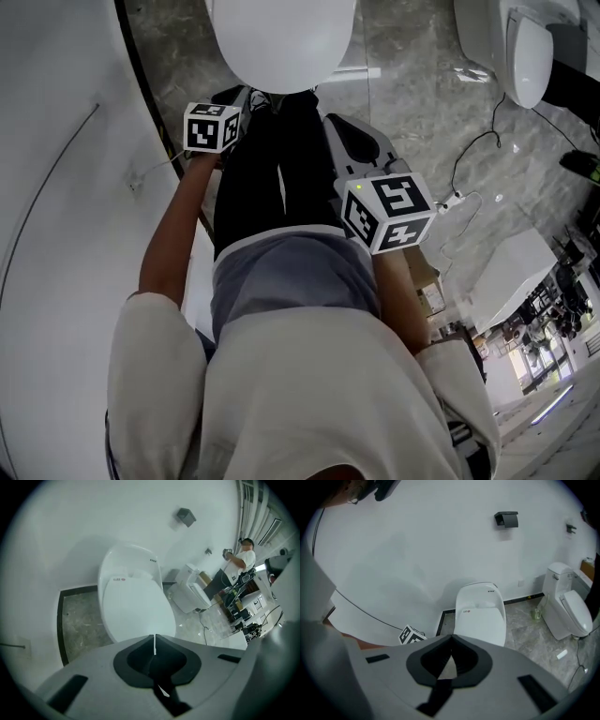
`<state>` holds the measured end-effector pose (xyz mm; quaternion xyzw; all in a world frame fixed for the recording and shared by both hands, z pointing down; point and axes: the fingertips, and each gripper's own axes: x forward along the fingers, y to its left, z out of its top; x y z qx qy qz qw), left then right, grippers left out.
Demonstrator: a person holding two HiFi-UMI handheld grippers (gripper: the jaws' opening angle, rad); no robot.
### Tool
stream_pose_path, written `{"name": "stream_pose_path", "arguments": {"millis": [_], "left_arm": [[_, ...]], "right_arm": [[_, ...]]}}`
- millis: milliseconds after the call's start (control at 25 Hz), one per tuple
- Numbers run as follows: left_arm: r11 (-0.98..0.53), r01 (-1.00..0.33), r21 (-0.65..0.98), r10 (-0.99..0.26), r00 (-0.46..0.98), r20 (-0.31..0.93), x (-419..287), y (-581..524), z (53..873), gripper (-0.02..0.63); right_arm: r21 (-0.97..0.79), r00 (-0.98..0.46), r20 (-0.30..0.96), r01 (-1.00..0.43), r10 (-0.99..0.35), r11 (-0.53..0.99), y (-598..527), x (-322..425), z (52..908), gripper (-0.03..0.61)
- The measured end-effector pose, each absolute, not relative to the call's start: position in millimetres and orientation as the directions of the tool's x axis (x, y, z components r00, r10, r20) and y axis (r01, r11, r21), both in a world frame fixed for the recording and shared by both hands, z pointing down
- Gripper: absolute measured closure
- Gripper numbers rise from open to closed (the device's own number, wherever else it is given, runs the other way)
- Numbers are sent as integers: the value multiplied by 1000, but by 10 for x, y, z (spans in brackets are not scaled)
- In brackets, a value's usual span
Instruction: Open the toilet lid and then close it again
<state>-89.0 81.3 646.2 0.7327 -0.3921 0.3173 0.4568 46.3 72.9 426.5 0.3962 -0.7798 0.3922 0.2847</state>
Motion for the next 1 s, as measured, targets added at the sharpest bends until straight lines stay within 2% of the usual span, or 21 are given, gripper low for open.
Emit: {"name": "stream_pose_path", "arguments": {"millis": [480, 1000], "left_arm": [[-280, -842, 462, -406, 540, 737, -844, 852, 5339, 598], [-327, -817, 476, -587, 570, 575, -835, 662, 3994, 598]], "right_arm": [[-358, -560, 701, -812, -441, 461, 737, 355, 3725, 569], [-340, -596, 595, -794, -539, 504, 681, 312, 3071, 569]]}}
